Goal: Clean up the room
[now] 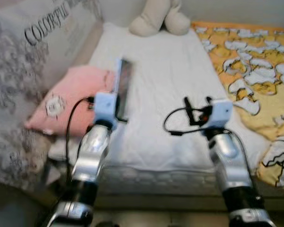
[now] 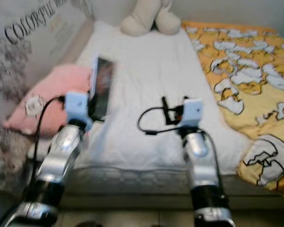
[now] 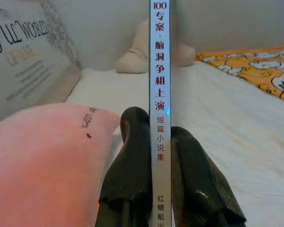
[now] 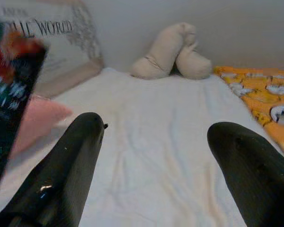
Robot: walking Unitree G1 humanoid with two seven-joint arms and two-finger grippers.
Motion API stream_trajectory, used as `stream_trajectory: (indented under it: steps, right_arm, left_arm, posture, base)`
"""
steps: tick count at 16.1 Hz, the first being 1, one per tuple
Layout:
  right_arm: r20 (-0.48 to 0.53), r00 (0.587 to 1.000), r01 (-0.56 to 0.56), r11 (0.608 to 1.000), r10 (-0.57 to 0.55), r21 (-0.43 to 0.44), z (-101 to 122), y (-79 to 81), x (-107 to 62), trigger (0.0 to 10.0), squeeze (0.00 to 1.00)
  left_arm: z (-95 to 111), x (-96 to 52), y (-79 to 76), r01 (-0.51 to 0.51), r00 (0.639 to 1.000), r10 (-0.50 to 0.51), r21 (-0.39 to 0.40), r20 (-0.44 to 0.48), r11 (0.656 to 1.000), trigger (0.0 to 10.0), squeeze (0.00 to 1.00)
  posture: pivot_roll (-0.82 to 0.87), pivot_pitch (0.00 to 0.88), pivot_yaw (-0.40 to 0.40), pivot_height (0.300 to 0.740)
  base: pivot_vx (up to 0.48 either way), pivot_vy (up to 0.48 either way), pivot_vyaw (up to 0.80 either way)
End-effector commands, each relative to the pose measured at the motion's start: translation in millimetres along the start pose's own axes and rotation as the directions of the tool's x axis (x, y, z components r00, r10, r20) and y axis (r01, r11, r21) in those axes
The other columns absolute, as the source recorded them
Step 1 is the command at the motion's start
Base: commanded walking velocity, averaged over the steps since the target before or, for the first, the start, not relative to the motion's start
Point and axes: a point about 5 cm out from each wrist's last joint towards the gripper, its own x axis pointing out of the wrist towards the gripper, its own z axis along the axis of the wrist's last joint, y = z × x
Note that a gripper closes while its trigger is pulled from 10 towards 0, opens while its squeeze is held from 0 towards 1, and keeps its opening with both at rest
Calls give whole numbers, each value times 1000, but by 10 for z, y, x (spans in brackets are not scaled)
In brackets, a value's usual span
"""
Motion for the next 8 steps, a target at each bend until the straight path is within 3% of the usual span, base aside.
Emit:
stream_trajectory:
  steps: [1,3,7,8]
  right_arm:
    - [2,1000,-23,1000,23,18,-3,72,6,10000,0]
    - [4,1000,-22,1000,22,19,2,61,-1,10000,0]
    - [4,999,-34,999,34,6,-1,72,-27,10000,0]
    - [-1,1000,-23,1000,23,-6,-8,63,-36,10000,0]
  left_arm:
    - [44,15,101,-32,999,31,7,18,999,10000,0]
    - [67,36,93,-33,999,33,3,19,999,10000,0]
    - [61,53,79,-29,999,29,22,13,999,10000,0]
    - [87,84,48,-5,1000,4,30,25,1000,10000,0]
  posture:
    - [-33,0,-4,740]
    - [-38,0,0,740]
    - [-49,0,2,740]
    - [-54,0,2,740]
  base:
    - [0,0,0]
    - [0,0,0]
    - [0,0,642]
    - [0,0,0]
